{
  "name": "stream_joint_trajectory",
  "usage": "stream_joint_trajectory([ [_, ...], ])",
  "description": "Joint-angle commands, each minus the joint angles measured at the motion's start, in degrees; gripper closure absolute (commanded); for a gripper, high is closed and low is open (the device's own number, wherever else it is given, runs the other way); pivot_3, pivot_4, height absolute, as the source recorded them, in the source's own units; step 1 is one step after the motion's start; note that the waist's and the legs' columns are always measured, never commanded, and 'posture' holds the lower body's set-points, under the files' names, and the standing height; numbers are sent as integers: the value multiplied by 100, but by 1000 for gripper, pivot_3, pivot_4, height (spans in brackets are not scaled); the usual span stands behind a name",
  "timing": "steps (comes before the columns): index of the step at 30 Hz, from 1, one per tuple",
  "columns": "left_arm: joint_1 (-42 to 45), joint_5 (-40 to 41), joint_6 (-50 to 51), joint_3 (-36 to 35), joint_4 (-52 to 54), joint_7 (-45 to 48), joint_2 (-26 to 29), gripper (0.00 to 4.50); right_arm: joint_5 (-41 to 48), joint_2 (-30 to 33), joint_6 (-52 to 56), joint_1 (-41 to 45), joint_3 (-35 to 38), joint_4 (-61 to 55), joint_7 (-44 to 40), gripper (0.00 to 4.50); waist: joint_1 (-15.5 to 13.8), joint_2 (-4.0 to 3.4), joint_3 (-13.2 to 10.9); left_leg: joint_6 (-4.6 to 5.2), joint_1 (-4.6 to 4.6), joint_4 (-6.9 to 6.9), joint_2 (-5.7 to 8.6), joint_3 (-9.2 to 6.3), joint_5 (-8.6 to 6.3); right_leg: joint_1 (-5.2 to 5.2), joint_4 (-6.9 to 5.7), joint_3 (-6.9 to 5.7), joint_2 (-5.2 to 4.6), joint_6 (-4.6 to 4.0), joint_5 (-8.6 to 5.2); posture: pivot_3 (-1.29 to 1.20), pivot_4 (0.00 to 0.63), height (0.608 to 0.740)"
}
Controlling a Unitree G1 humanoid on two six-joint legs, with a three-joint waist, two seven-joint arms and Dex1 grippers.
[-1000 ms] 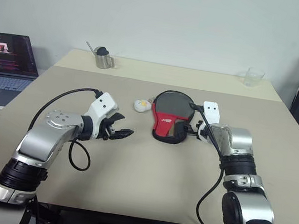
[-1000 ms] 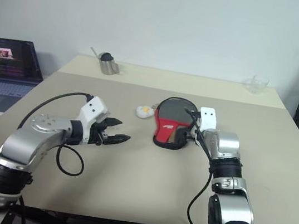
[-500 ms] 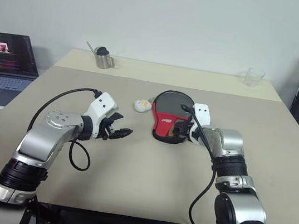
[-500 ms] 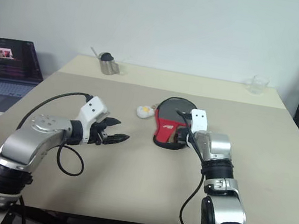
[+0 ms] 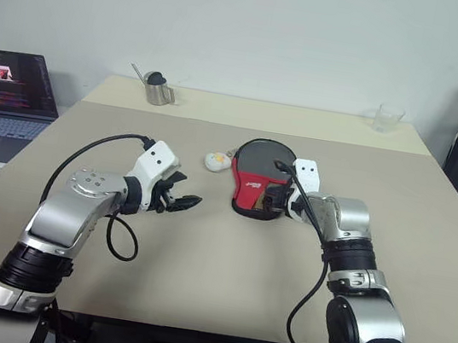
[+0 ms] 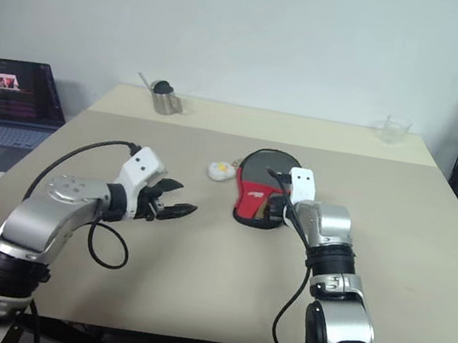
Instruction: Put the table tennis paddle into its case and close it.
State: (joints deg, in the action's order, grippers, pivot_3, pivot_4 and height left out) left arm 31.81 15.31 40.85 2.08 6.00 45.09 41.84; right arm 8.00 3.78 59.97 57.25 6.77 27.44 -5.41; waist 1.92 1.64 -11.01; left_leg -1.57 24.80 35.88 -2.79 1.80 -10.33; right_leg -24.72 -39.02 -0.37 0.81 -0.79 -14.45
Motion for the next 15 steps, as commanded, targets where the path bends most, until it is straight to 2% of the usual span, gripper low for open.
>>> stream_joint_trajectory([
  [1, 60, -47, -53, -74, 62, -44, 33, 951, 68, -34, -38, 32, 79, -21, 65, 0, 0, 0, 0, 0, 0, 0, 0, 0, 0, 0, 0, 0, 0, 0, 0, 0, 150, 740],
  [15, 361, -215, -107, -28, -225, -197, -46, 951, 111, 2, -27, 118, 205, -31, 194, 0, -4, 0, 0, 0, 1, 0, 0, 0, 0, 0, 1, -1, -1, 0, 0, 0, 150, 740],
])
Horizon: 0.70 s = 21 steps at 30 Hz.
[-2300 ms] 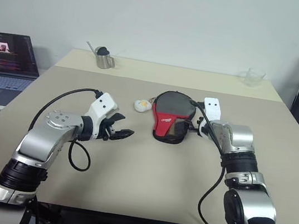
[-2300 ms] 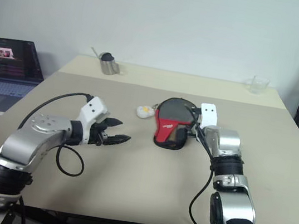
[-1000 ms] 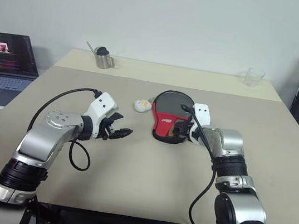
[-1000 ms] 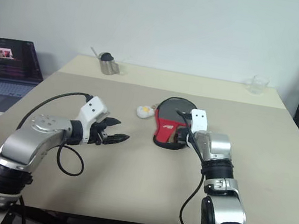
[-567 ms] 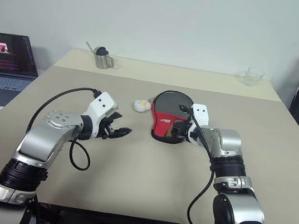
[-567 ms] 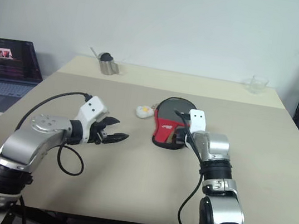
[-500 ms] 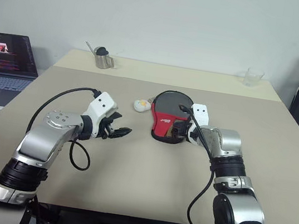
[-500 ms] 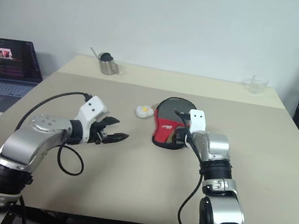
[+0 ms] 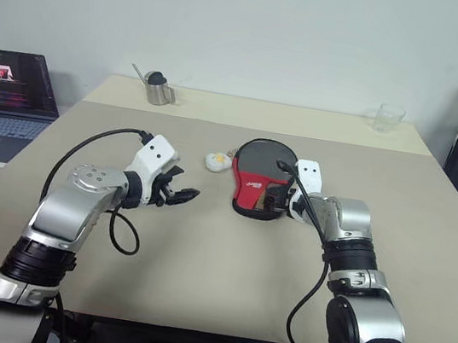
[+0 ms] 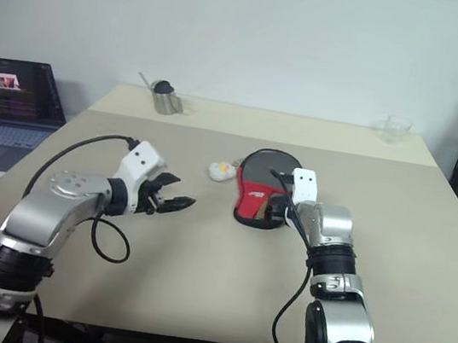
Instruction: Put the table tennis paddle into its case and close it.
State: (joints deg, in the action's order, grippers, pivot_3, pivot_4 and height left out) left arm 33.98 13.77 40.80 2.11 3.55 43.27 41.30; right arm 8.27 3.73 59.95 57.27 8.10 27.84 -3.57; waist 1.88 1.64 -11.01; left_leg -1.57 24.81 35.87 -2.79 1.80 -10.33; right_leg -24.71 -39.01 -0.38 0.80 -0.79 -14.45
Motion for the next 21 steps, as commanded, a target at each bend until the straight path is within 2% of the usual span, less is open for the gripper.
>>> stream_joint_trajectory([
  [1, 148, -65, -105, -27, 18, -19, 1, 951, 88, 8, -22, 110, 70, -78, 7, 0, 0, 0, 0, 0, 0, 0, 0, 0, 0, 0, 0, 0, 0, 0, 0, 0, 150, 740],
  [4, 174, -90, -133, -17, -12, -29, -16, 921, 102, -6, -12, 85, 72, -80, 2, 567, 0, 0, 0, 0, 0, 0, 0, 0, 0, 0, 0, 0, 0, 0, 0, 0, 150, 740],
  [15, 203, -139, -140, -73, -43, -48, 16, 921, 104, -6, -53, 5, 71, -19, -2, 4472, 0, 0, 0, 0, 0, 0, 0, 0, 0, 0, 0, 1, 0, 0, 0, 0, 150, 740],
  [21, 203, -160, -137, -90, -52, -65, 13, 921, 101, -10, -84, 27, 56, 25, -16, 4472, 0, 0, 0, 0, 0, 0, 0, 0, 0, 0, 0, 0, 0, 0, 0, 0, 150, 740],
])
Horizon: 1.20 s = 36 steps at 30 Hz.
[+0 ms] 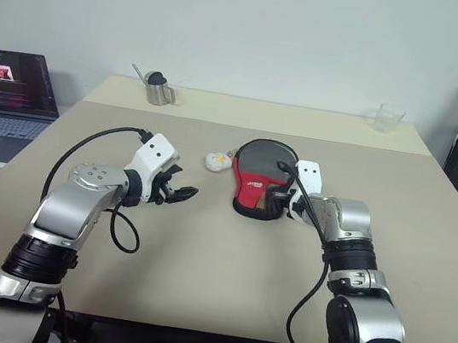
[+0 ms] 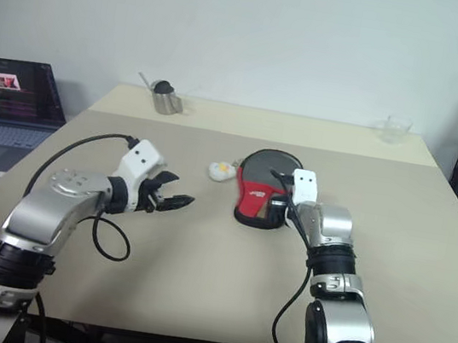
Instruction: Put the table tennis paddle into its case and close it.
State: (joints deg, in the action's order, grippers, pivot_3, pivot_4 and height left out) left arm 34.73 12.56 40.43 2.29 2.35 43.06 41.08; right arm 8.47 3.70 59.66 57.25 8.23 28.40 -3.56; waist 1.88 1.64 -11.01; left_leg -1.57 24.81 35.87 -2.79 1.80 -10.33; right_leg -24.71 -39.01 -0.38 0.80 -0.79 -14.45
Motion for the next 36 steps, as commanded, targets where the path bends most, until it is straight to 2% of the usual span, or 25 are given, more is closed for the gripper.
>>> stream_joint_trajectory([
  [1, 128, -41, -99, -112, 70, -47, 35, 921, 81, -7, -58, 29, 40, -30, -22, 4472, 0, 0, 0, 0, 0, 0, 0, 0, 0, 0, 0, 0, 0, 0, 0, 0, 150, 740],
  [8, 134, -56, -74, -101, 65, -69, 36, 921, 85, 29, -39, 8, 6, -78, -83, 4472, 0, 0, 0, 0, 0, 0, 0, 0, 0, 0, 0, 0, 0, 0, 0, 0, 150, 740],
  [14, 153, -70, -75, -83, 48, -49, 45, 921, 169, 285, 285, -155, -315, -431, -661, 4472, -2, 0, 0, 0, 0, 0, 0, 0, 0, 0, 1, 0, 0, 0, 0, 0, 150, 740],
  [21, 161, -111, -149, -42, -78, -14, 26, 921, 335, 997, 754, -558, -1044, -1357, -1636, 4472, -6, 0, 0, 1, 1, -2, 2, 0, 0, 0, 4, 0, 0, 1, 0, 0, 150, 740],
  [33, 255, -137, -170, 25, -142, 46, -30, 921, 621, 1500, 1184, -937, -1493, -2370, -2358, 4472, -12, 0, 0, 0, 3, -2, 3, -1, -1, 0, 6, -2, 0, 1, -1, 0, 150, 740],
  [36, 261, -159, -190, 34, -186, 62, -15, 921, 823, 1955, 1260, -1213, -1903, -2961, -2868, 4472, -17, 1, 0, 0, 3, 0, 4, -1, -1, 0, 5, -2, 0, 1, -1, 0, 150, 740],
])
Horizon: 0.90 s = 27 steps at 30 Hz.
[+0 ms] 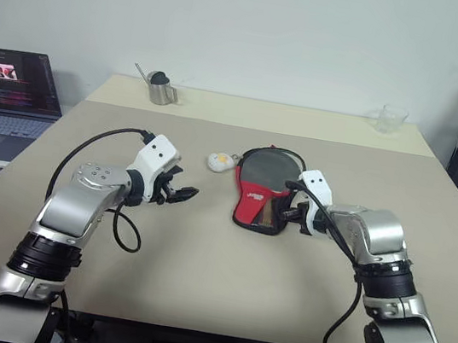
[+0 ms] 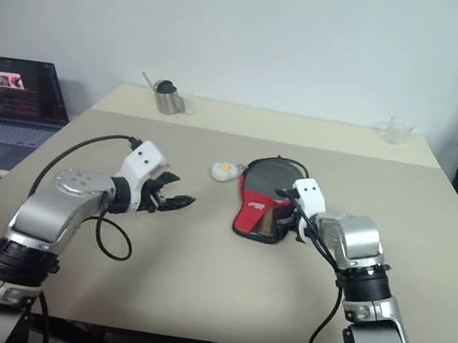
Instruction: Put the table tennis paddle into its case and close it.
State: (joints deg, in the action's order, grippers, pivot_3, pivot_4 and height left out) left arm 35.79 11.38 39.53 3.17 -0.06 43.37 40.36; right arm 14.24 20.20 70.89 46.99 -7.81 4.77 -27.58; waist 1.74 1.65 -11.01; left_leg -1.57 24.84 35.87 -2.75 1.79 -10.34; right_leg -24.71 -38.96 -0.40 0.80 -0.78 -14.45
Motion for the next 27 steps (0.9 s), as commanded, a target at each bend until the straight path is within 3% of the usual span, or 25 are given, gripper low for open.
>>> stream_joint_trajectory([
  [1, 157, -43, -98, -57, 51, 35, 63, 921, 332, 469, 173, -283, -399, -804, -618, 4472, -8, 0, 0, 0, 0, 0, 0, -1, 0, 1, 0, -2, 0, 0, 0, 0, 150, 740],
  [14, 157, -55, -88, -28, 44, 54, 60, 921, 1039, 1618, 288, -943, -972, -2336, -1632, 4472, -8, 2, 0, 0, -1, 4, 2, -4, 0, 2, 0, -4, 1, 0, 0, 0, 150, 740],
  [27, 198, -125, -80, -31, -56, 110, 139, 921, 1044, 2679, -863, -1374, -1617, -2912, -2779, 4472, -9, 5, -1, 0, -1, 8, 4, -6, 0, 4, 1, -8, 1, 1, -1, 0, 150, 740],
])
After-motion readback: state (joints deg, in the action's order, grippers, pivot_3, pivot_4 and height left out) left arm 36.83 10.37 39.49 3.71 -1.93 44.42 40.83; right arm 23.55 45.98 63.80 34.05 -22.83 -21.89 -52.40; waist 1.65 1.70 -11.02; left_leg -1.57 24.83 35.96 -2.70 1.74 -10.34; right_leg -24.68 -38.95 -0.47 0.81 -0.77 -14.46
